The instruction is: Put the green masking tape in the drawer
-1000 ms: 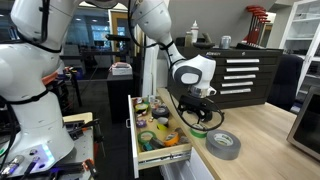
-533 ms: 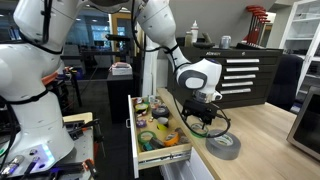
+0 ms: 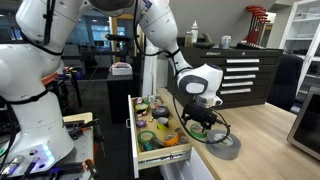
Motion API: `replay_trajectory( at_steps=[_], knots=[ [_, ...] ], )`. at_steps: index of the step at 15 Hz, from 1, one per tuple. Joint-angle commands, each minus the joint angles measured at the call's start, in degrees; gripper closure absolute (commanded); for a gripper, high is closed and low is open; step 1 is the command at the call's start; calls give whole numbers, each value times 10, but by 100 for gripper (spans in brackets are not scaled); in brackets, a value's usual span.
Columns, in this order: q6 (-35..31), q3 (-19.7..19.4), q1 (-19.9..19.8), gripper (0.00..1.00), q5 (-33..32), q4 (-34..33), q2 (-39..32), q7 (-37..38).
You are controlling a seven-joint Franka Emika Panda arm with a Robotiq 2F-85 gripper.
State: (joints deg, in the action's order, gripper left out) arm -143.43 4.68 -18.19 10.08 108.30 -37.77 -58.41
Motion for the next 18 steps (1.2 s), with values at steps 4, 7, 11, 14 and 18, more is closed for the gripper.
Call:
replay_trajectory(
  at_steps=[4,7,11,14,18],
  knots=[
    [22,6,-13,32,-4,-6,-7,-12],
    [24,8,-11,53,-3,-5,-4,-13],
    [23,10,-10,78,0,-4,1,-13],
    [21,11,-10,95,1,2,7,-11],
    [19,10,-3,95,6,20,25,8]
  ],
)
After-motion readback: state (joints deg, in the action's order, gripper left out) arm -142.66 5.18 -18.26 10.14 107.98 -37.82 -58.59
